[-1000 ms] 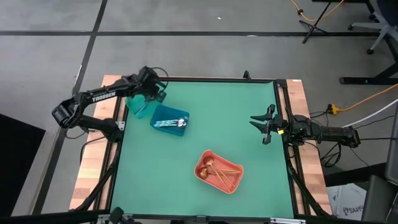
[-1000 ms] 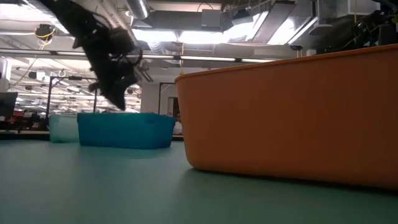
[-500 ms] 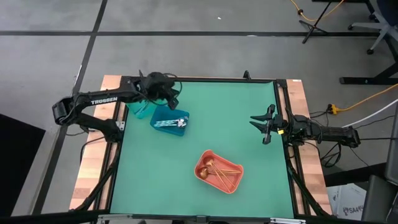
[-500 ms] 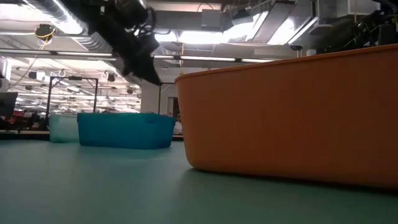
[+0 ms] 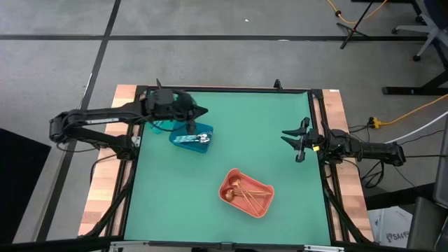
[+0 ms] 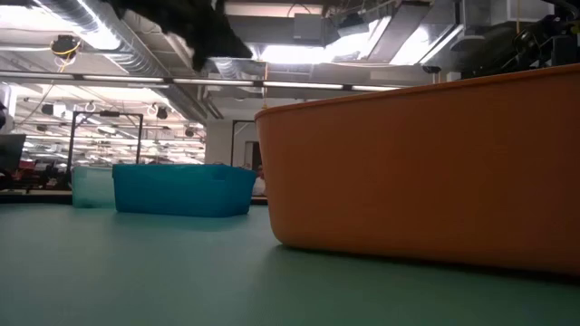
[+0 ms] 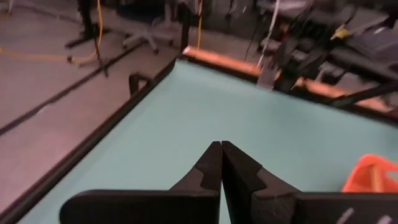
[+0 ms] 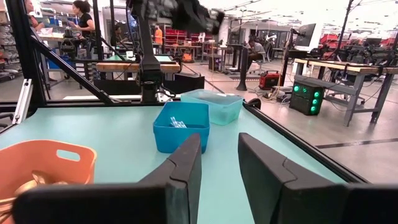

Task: Sort silverware by color (type)
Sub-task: Return to Home Position

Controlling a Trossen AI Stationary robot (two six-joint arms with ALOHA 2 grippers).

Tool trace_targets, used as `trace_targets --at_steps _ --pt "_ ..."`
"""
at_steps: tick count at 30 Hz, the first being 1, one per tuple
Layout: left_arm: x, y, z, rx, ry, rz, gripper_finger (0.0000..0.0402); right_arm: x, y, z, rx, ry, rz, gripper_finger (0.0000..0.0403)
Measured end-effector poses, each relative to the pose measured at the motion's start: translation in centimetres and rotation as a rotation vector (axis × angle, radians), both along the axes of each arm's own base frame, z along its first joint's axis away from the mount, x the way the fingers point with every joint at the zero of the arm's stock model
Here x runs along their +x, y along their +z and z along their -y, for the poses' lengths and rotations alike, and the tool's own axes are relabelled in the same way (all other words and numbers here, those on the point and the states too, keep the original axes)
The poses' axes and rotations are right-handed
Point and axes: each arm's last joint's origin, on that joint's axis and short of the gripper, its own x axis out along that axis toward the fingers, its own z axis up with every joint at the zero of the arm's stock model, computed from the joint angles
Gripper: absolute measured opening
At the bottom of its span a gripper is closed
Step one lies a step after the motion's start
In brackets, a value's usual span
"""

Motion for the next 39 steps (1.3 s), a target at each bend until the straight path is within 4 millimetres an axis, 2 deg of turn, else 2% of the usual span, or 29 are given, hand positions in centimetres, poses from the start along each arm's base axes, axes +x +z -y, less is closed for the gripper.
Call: trace_targets --at_steps 9,13,18,26,39 --pt "-4.5 3.0 2.9 0.019 -0.071 0.079 0.0000 0.0 0.0 0.0 0.000 0.000 0.000 0.0097" --pt "-6.2 2.9 4.1 0.038 -0.106 0.127 0.0000 0.0 0.0 0.0 0.000 0.000 0.000 0.0097" --pt "-8.1 1.1 5.0 0.061 -0.114 0.195 0.0000 0.0 0.0 0.0 0.000 0.000 0.000 0.0097" --pt "-10.4 -3.1 5.3 0.083 -0.110 0.310 0.0000 0.0 0.0 0.0 0.000 -0.001 0.000 0.0097" --pt "-12.0 -8.8 5.6 0.095 -0.118 0.431 0.0000 0.0 0.0 0.0 0.000 -0.001 0.000 0.0097"
